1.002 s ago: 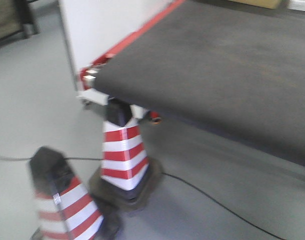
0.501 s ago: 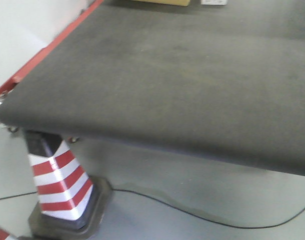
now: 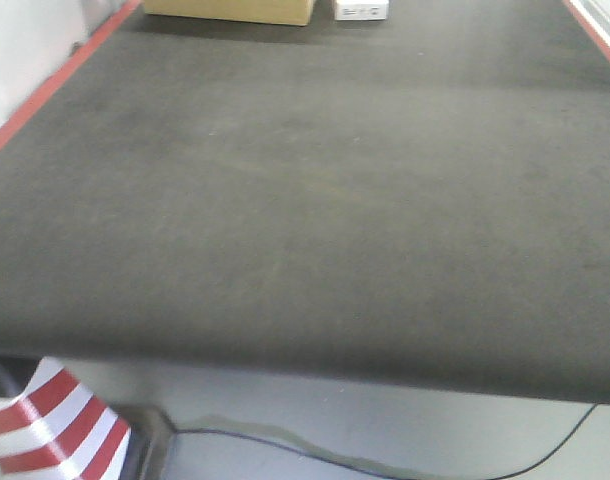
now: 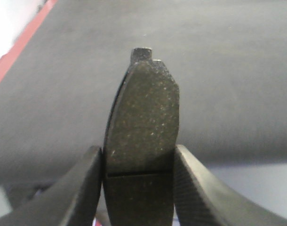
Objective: Move and align brake pads A on conveyor
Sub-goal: 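Approach the black belt conveyor and position both held pads above it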
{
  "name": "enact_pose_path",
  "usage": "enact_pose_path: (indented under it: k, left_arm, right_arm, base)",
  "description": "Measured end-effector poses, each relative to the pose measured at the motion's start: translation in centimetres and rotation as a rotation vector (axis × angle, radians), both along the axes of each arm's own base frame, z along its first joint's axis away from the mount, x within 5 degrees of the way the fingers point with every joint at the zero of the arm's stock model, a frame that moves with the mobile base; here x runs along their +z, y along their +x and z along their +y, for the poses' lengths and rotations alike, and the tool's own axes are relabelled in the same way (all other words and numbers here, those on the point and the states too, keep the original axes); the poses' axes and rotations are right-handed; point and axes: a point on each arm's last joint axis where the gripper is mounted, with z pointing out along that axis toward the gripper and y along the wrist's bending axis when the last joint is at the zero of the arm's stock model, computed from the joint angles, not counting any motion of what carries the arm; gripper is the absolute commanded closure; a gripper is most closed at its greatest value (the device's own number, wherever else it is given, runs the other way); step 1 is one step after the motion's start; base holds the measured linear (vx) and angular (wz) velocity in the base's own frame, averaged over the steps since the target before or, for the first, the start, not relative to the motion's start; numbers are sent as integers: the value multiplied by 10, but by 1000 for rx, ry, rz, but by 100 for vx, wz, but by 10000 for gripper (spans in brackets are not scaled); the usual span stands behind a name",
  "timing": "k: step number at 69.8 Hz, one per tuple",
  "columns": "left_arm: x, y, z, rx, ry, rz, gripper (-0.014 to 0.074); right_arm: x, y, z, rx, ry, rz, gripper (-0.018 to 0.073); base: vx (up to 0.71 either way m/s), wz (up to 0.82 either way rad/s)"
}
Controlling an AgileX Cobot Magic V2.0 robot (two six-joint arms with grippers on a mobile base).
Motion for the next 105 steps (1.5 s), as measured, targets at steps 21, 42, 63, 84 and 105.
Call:
enact_pose_path:
  k: [21,42,63,84,105]
  left_arm:
    - [0,0,0,0,0,0,492]
    - [0,0,0,0,0,0,492]
    - [0,0,0,0,0,0,492]
    - [0,0,0,0,0,0,492]
    - [0,0,0,0,0,0,492]
  right_arm:
    - [0,0,0,0,0,0,563]
    - [0,0,0,0,0,1,563]
    - [0,0,0,0,0,1,563]
    - [0,0,0,0,0,1,563]
    - [0,0,0,0,0,1,563]
  base:
    - [21,-28]
    - [15,-20]
    - [13,0]
    - [9,5]
    - [3,1]
